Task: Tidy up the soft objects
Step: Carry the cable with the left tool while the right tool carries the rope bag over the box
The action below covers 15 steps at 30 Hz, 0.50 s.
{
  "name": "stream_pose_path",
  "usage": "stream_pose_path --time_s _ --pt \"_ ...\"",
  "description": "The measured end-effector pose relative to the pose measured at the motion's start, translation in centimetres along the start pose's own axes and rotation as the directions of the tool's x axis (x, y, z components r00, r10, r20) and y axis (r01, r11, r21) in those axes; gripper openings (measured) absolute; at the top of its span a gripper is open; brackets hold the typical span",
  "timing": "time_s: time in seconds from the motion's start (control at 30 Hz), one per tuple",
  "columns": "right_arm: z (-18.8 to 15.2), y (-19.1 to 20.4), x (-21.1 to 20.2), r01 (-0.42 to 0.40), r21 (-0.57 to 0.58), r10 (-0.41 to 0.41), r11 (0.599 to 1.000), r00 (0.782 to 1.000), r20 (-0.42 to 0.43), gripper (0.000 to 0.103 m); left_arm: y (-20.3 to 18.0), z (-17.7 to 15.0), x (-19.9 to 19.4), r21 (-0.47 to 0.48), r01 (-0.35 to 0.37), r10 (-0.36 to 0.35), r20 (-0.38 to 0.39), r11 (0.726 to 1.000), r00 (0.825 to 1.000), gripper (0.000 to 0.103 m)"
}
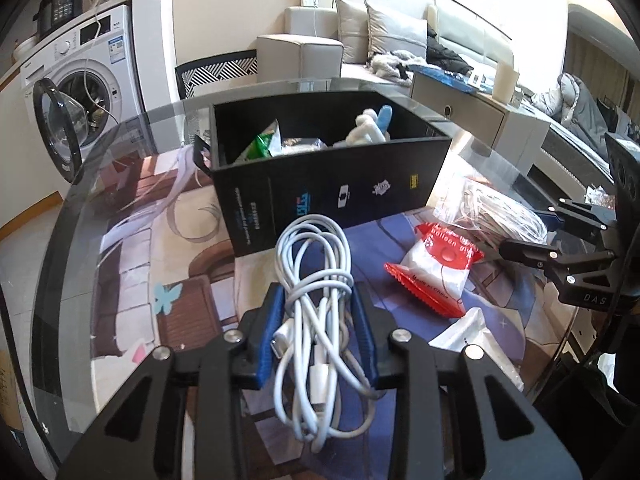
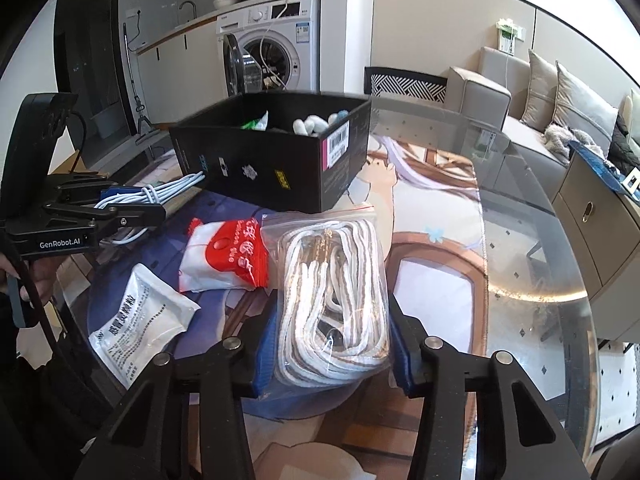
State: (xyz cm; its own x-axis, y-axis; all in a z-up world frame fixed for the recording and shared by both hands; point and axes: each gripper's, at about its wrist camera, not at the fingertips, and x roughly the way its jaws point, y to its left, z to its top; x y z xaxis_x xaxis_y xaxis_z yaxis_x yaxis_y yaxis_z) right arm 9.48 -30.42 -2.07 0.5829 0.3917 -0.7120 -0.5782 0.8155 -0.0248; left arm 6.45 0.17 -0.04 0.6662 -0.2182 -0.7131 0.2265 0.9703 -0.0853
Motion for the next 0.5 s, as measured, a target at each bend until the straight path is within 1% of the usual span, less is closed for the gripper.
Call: stream_pose_path --time_s 0.27,0.5 --pt "0.3 -0.5 -2.9 0.019 0.017 -0.02 1.0 0.997 0.071 0.047 0.5 0.3 -2.7 -0.027 -0.001 0.003 0.073 1.0 0.997 0.033" --pt "1.6 -0.4 -4.9 0.002 0.009 -0.003 1.0 0.994 0.112 0.047 1.0 1.1 -4.6 -0.053 -0.004 0.01 0.119 0.999 0.993 0.033"
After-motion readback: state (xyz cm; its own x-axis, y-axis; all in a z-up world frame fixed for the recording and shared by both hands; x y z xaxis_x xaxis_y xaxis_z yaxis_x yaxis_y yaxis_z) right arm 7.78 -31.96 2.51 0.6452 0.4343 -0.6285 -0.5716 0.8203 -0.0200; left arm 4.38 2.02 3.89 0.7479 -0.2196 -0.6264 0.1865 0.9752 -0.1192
